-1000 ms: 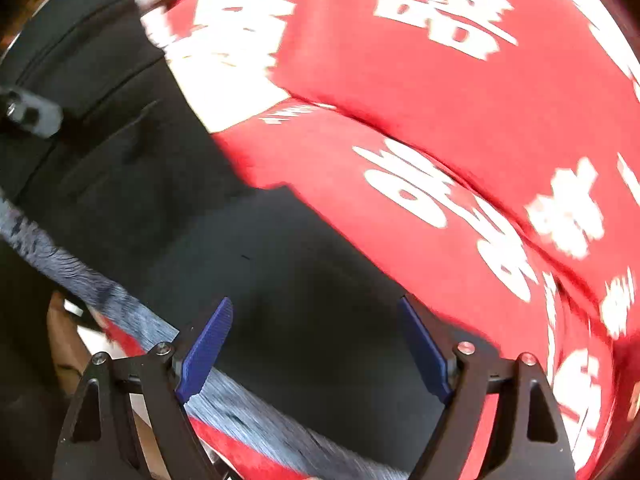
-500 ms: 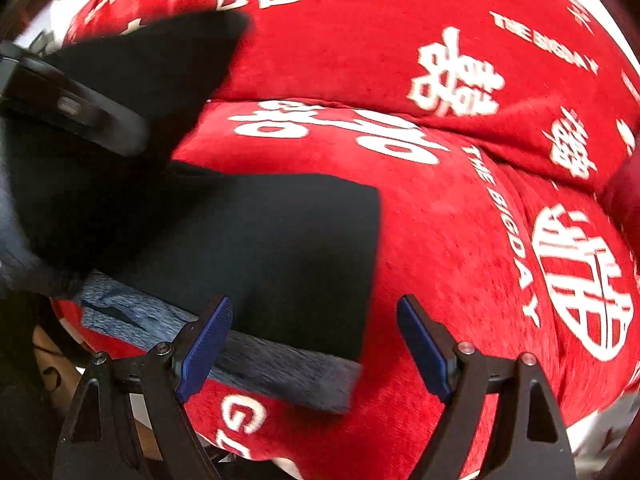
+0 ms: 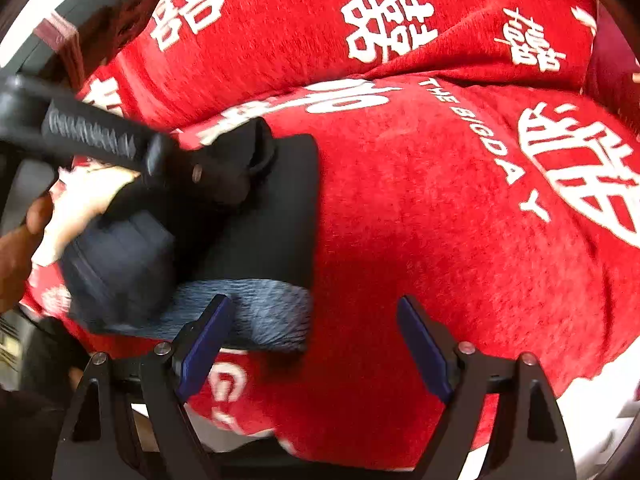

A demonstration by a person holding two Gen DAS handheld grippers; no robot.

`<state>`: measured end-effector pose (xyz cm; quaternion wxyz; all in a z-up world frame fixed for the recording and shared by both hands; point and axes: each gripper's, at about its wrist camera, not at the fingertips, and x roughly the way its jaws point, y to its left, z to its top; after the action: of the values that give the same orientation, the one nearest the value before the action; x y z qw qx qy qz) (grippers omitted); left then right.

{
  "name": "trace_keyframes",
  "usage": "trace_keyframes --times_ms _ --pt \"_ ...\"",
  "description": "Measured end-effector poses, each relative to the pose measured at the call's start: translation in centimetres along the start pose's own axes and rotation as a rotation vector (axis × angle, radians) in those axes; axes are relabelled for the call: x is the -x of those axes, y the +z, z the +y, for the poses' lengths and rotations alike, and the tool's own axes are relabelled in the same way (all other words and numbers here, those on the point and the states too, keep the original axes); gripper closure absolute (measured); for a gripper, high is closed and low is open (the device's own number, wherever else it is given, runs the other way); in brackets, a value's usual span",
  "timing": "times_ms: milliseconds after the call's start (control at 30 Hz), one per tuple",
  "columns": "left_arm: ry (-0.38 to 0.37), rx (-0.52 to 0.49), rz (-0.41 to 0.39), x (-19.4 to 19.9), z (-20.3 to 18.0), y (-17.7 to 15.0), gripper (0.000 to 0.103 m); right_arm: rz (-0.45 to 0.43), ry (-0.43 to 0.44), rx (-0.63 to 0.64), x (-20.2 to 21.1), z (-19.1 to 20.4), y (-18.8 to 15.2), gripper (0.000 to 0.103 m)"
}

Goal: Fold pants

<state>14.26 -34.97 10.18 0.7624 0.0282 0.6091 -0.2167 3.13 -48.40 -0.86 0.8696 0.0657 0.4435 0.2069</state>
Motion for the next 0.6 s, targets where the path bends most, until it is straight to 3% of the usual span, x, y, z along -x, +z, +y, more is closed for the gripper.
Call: trace_keyframes --times_ms 33,100,200,333,467,600 --pt "-0.003 -0.004 -0.035 1.2 0.0 0.0 0.026 -0.015 0.048 0.005 0.6 0.6 -0.3 0.016" --pt "0.004 -0.022 -0.108 3.8 0.4 -0.5 0.023 -0.022 0.095 0.028 0.7 1.4 -0.5 0.016" --pt "0.023 0.005 -0.145 6.0 2.9 -2.1 0.023 -0.003 0.102 0.063 0.6 2.1 -0.8 0.016" --pt "0.121 0.091 -0.137 5.9 8.5 -5.8 0.023 -0.031 0.148 -0.02 1.7 0.6 -0.8 0.015" --pt "0.128 0.23 -0.105 4.2 13.8 -9.9 0.023 -0.043 0.243 -0.122 1.8 -0.1 -0.2 0.014" --pt "0.13 0.313 -0.098 3.0 16.2 -12.3 0.023 0.035 0.226 -0.053 -0.8 3.0 1.4 0.014"
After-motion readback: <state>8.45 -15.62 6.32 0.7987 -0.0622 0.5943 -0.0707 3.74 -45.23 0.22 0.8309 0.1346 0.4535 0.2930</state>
